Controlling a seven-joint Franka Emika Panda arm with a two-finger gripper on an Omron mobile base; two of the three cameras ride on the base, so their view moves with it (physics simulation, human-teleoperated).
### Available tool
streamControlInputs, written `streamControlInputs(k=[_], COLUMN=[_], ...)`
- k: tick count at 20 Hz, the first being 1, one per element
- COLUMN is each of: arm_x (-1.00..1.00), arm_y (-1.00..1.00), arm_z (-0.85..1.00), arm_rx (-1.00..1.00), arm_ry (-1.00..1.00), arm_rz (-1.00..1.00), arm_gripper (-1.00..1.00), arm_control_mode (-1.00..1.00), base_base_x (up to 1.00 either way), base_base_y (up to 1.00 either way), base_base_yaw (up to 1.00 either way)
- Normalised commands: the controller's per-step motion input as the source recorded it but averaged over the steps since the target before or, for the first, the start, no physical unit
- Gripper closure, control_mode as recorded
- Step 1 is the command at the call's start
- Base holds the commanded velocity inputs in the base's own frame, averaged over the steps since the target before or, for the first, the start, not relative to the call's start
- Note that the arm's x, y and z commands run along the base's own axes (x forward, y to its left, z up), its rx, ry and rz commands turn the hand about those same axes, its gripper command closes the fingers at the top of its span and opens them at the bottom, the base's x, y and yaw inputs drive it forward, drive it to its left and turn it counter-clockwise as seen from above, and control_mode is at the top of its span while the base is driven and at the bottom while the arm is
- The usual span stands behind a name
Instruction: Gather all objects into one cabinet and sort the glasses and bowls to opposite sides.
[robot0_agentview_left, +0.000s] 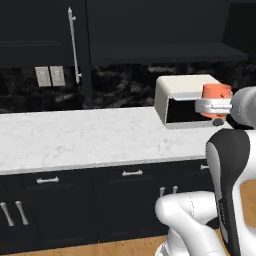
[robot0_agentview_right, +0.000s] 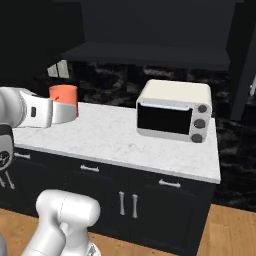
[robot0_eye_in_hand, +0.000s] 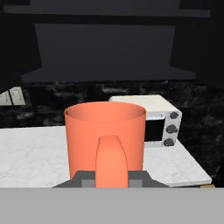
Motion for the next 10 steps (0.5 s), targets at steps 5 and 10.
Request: streamControlInputs(k=[5,10], arm_x=[0.00,0.00], arm_y=[0.00,0.00], arm_z=[0.00,0.00], arm_rx=[0.00,0.00], arm_ry=[0.00,0.00], arm_rz=[0.00,0.00], arm_gripper=[1.00,1.00], arm_control_mode=[1.00,1.00], base_base_x=[-0.32,-0.13], base_base_y=[0.09,0.01], base_base_yaw=[0.63,0.75])
